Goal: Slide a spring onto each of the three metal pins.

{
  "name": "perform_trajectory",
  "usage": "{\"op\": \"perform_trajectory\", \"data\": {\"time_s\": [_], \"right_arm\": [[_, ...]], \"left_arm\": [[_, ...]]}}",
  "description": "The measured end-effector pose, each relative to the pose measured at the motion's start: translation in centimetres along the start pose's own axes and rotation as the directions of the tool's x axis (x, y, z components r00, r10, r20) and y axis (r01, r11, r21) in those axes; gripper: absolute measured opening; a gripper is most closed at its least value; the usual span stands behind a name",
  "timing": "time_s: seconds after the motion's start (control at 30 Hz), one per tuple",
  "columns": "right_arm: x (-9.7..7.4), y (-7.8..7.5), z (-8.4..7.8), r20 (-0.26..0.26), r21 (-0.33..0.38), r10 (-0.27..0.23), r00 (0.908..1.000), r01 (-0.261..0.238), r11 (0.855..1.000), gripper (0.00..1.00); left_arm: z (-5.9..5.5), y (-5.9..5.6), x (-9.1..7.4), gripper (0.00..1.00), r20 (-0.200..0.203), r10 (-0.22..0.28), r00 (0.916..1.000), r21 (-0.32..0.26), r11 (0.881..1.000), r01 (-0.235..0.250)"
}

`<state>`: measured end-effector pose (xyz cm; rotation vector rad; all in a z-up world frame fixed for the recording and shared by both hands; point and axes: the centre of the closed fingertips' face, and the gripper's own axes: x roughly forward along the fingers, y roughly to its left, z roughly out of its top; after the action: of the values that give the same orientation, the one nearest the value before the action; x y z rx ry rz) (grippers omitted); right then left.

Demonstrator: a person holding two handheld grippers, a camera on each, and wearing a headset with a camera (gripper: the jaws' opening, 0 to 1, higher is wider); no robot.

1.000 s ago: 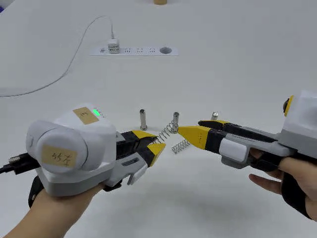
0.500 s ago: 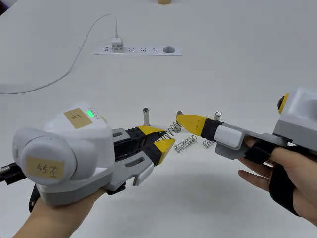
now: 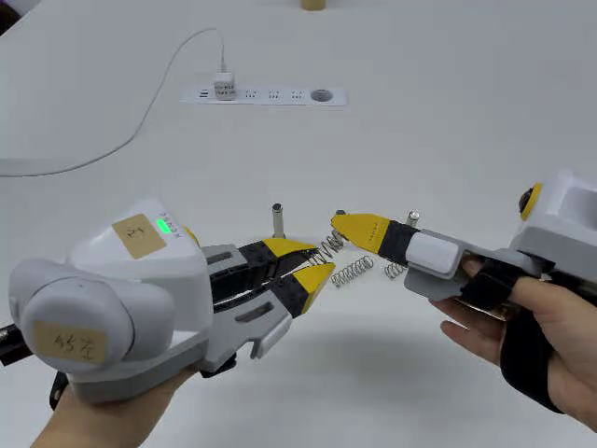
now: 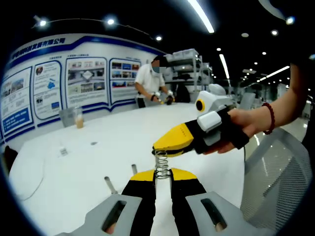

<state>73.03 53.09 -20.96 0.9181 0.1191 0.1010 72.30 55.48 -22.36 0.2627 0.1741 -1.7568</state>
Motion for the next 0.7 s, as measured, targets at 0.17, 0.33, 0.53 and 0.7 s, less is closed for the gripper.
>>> {"op": "perform_trajectory", "data": {"time_s": [0.17, 0.33, 0.53, 0.7], "right_arm": [[0.0, 0.4, -0.1, -0.002, -0.023, 0.025, 0.9997, -0.025, 0.999, 0.12], [0.1, 0.6, -0.3, -0.013, -0.055, 0.034, 0.9993, -0.035, 0.998, 0.11], [0.3, 0.7, -0.6, -0.035, -0.127, 0.018, 0.9992, -0.022, 0.992, 0.11], [0.5, 0.8, -1.0, -0.064, -0.211, -0.004, 0.9979, -0.009, 0.977, 0.11]], "left_arm": [[0.0, -0.1, 0.0, 0.10, -0.010, -0.005, 0.9999, 0.022, 1.000, 0.005], [-0.4, 0.0, 0.0, 0.10, -0.031, 0.002, 0.9995, 0.033, 0.999, -0.001], [-0.8, 0.2, 0.1, 0.11, -0.050, 0.009, 0.9987, 0.017, 1.000, -0.008], [-1.3, 0.3, 0.2, 0.14, -0.072, 0.012, 0.9973, 0.003, 1.000, -0.012]]}}
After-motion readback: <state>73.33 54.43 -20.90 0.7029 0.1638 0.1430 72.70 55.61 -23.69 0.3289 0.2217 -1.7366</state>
